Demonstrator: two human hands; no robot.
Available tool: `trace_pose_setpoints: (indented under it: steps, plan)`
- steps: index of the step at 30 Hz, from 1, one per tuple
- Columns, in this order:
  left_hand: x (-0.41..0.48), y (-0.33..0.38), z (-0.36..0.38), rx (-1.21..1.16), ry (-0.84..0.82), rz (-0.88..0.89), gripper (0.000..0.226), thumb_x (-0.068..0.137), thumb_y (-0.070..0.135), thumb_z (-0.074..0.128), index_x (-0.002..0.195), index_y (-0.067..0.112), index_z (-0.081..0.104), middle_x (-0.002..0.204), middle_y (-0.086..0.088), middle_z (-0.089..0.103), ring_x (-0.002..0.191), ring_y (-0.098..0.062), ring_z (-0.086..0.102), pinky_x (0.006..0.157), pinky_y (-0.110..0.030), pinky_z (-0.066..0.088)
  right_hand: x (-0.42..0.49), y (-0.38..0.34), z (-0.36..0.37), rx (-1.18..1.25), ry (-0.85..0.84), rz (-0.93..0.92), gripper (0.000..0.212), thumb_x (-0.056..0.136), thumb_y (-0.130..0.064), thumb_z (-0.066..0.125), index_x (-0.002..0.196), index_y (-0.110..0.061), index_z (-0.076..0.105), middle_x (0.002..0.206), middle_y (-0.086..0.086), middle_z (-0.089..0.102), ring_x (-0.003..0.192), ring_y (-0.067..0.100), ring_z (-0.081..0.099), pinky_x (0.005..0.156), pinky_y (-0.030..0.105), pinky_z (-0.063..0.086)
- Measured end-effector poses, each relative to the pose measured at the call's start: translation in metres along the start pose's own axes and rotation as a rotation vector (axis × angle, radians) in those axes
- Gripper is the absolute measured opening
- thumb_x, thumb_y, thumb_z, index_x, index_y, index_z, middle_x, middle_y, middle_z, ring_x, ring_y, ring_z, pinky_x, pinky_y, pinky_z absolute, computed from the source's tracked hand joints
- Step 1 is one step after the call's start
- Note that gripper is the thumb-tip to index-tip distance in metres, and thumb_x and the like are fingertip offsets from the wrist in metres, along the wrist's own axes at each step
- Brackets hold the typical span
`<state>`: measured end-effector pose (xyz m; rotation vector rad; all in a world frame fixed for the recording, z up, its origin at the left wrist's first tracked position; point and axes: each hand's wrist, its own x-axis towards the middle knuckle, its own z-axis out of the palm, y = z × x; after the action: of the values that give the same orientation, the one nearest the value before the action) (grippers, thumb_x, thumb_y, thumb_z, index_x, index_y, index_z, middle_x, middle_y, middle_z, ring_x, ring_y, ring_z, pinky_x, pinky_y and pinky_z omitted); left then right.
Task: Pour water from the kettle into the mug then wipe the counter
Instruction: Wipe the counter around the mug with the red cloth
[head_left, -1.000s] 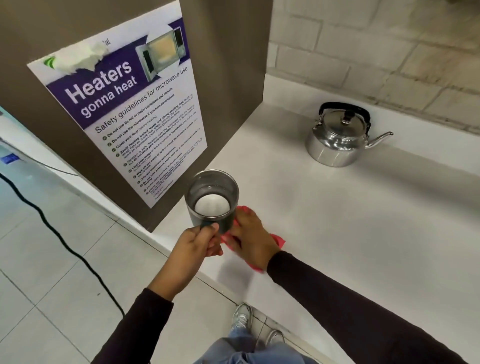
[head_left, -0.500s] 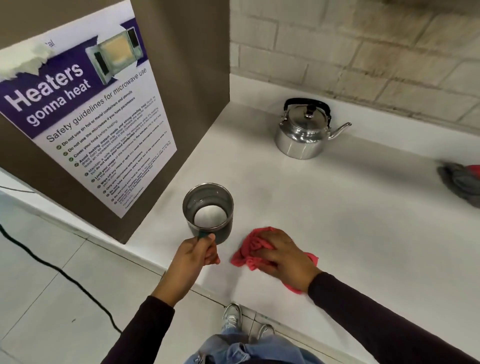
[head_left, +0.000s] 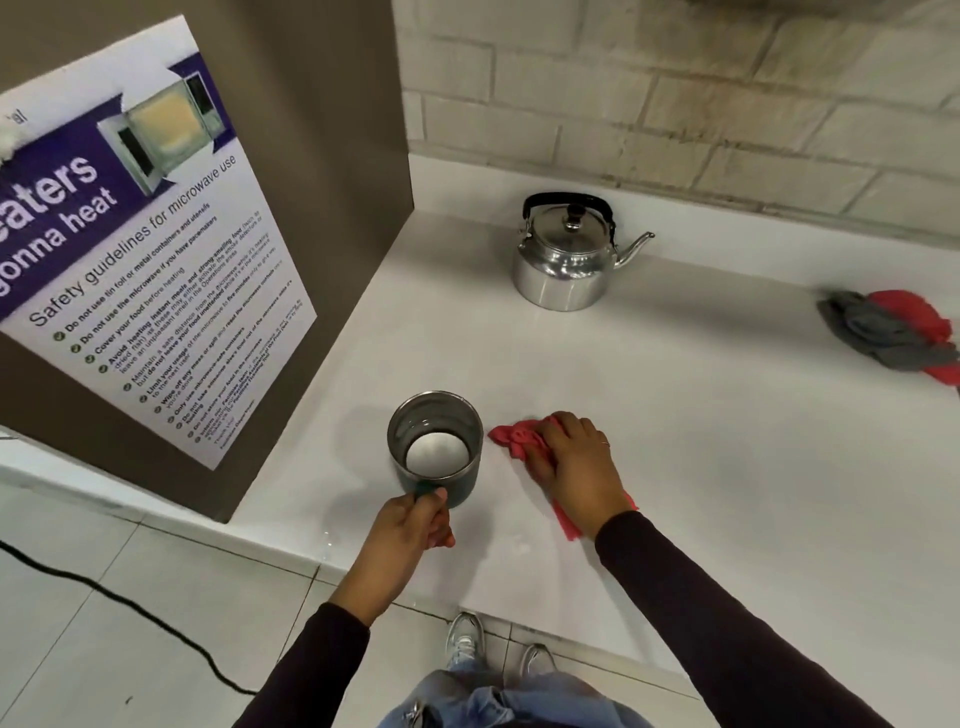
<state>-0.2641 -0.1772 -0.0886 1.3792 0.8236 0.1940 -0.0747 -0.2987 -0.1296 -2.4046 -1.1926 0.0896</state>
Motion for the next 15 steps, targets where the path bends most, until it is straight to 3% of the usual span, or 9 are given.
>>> trace_pose_setpoints:
  steps: [5, 9, 12, 15]
  plan:
    - [0.002, -0.004, -0.006, 0.001, -0.053, -0.001, 0.047, 0.097, 0.016, 0.042, 0.050, 0.016, 0.039, 0.049, 0.001, 0.038, 0.050, -0.012, 0.047, 0.065, -0.022, 0.053, -0.008, -0.008, -0.005, 0.100, 0.039, 0.058, 0.027, 0.090, -0.029, 0.059, 0.114, -0.018, 0.064, 0.107, 0.005, 0.063, 0.095, 0.026, 0.057, 0.084, 0.039, 0.047]
    - [-0.002, -0.002, -0.013, 0.020, -0.085, 0.012, 0.044, 0.096, 0.024, 0.046, 0.055, 0.017, 0.060, 0.055, -0.001, 0.064, 0.060, -0.010, 0.065, 0.063, -0.019, 0.056, -0.015, -0.017, -0.011, 0.148, 0.077, 0.086, 0.024, 0.089, -0.028, 0.060, 0.110, -0.016, 0.065, 0.104, 0.005, 0.064, 0.093, 0.025, 0.057, 0.082, 0.042, 0.048]
    - [-0.009, -0.004, -0.026, 0.191, 0.121, 0.148, 0.034, 0.093, 0.033, 0.051, 0.067, 0.023, 0.069, 0.072, 0.010, 0.073, 0.069, -0.006, 0.068, 0.061, -0.023, 0.057, -0.020, -0.021, -0.015, 0.150, 0.087, 0.099, 0.023, 0.089, -0.028, 0.061, 0.108, -0.016, 0.066, 0.104, 0.004, 0.064, 0.092, 0.024, 0.057, 0.081, 0.041, 0.048]
    - [-0.016, 0.005, -0.038, 0.264, 0.334, 0.330, 0.035, 0.090, 0.043, 0.049, 0.065, 0.027, 0.068, 0.067, 0.008, 0.068, 0.058, -0.007, 0.060, 0.059, -0.010, 0.048, -0.026, -0.024, -0.022, 0.162, 0.100, 0.100, 0.023, 0.088, -0.028, 0.062, 0.108, -0.016, 0.066, 0.103, 0.004, 0.064, 0.092, 0.024, 0.057, 0.080, 0.040, 0.048]
